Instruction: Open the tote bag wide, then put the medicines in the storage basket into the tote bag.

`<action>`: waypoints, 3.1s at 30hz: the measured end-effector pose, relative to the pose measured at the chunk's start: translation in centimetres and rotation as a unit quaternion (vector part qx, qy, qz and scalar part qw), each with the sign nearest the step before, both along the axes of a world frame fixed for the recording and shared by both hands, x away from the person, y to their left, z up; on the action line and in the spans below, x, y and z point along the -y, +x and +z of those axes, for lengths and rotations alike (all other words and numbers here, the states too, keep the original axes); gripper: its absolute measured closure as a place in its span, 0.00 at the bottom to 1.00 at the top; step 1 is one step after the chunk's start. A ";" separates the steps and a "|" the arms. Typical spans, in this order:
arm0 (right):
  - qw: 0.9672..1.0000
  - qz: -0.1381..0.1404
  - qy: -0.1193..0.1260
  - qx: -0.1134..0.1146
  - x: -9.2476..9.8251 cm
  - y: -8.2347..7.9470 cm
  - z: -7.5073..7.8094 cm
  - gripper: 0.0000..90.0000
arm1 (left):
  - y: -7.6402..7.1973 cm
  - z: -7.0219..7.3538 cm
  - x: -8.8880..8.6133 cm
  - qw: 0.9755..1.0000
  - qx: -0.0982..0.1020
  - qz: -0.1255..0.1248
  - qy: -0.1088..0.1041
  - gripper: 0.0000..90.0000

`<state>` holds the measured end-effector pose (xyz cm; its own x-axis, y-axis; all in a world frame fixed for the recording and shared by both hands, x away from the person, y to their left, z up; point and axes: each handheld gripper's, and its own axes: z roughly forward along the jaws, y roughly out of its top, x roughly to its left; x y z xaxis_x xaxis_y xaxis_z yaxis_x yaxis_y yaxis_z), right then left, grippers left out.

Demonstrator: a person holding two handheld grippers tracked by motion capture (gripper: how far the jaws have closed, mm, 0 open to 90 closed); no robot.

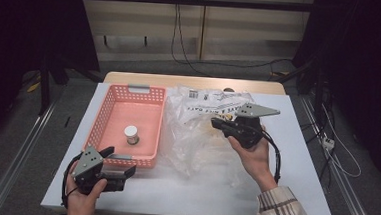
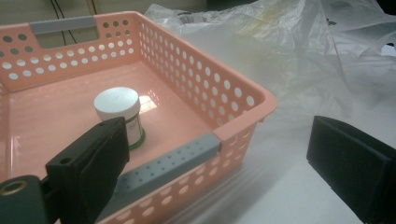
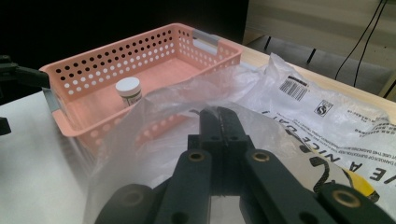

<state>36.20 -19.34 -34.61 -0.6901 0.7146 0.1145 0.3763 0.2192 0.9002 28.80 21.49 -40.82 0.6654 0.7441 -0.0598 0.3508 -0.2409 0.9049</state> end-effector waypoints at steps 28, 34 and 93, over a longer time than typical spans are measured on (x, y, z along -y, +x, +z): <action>1.000 -0.003 0.019 -0.009 0.8 0.2 -0.8 1.00 | 5.5 3.1 -0.4 0.998 -0.028 -0.024 0.041 0.08; 1.000 -0.001 0.018 -0.011 0.8 0.5 -0.9 1.00 | 7.3 3.3 -0.3 0.997 -0.043 -0.033 0.055 0.10; 1.000 0.008 -0.003 -0.030 -0.1 0.6 -1.9 1.00 | 16.3 0.7 2.6 0.954 -0.186 -0.060 0.227 0.57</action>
<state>36.78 -19.24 -36.47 -0.6931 0.7049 0.1509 0.4253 0.2308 0.8751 45.15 18.91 -40.07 0.7435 0.6687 0.0022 0.5722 -0.6378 0.5156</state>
